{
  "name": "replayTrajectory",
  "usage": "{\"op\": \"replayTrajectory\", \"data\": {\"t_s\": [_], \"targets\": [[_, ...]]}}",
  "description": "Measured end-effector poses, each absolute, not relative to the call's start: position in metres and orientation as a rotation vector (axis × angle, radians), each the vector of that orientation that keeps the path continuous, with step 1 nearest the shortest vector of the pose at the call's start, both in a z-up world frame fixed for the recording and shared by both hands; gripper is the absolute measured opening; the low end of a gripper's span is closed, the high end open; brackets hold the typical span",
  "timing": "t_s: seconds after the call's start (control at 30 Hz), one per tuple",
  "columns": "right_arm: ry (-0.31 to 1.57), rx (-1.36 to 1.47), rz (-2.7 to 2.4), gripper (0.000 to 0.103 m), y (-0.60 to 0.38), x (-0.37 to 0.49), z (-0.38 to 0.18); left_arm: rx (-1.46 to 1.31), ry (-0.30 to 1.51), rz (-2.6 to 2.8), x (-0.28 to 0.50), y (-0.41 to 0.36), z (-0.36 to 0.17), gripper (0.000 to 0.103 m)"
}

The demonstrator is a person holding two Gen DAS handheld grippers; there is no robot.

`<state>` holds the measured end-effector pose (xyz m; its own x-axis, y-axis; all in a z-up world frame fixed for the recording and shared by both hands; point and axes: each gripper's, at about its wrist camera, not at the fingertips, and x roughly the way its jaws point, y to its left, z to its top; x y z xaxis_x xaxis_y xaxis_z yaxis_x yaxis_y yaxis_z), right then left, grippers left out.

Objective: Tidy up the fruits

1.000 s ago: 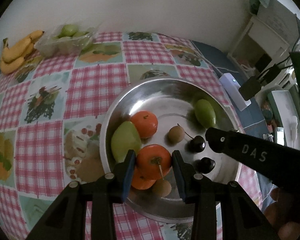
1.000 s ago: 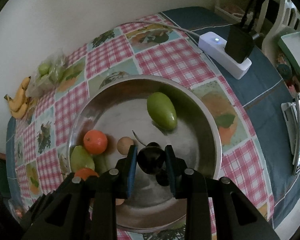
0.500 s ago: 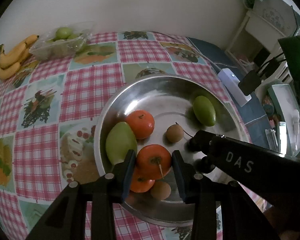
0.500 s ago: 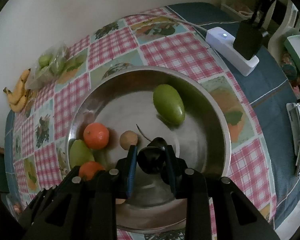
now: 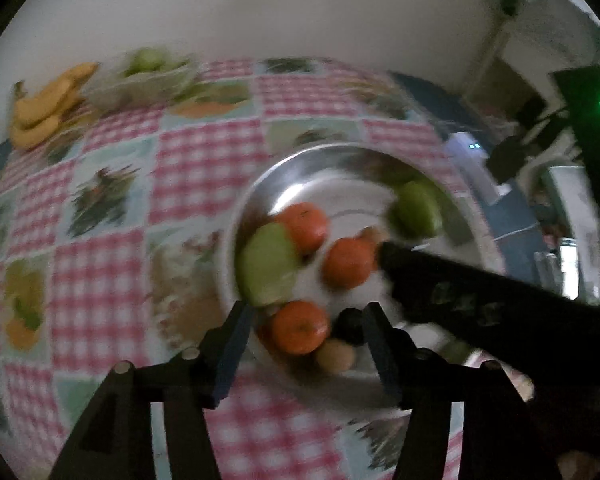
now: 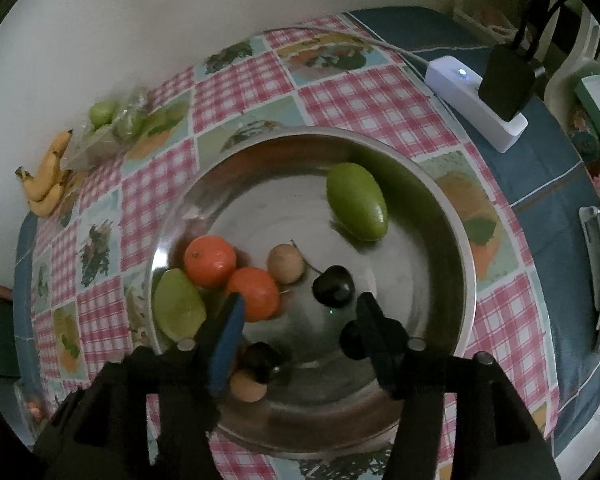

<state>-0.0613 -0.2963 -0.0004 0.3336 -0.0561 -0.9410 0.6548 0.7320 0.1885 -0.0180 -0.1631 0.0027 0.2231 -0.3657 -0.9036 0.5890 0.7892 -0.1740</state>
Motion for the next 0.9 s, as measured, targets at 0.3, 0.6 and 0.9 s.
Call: {"op": "replayTrajectory", "data": {"t_s": [0.3, 0.6, 0.9], "targets": [[1.15, 0.54, -0.482, 0.081, -0.27, -0.074, 0.003, 0.236, 1.205, -0.36, -0.003, -0.097, -0.011, 0.078], [1.15, 0.483, -0.438, 0.084, -0.237, -0.09, 0.008, 0.266, 1.154, -0.26, -0.01, -0.057, -0.001, 0.08], [1.154, 0.434, -0.431, 0.084, -0.216, -0.101, 0.009, 0.263, 1.113, -0.23, -0.023, -0.038, 0.011, 0.08]]}}
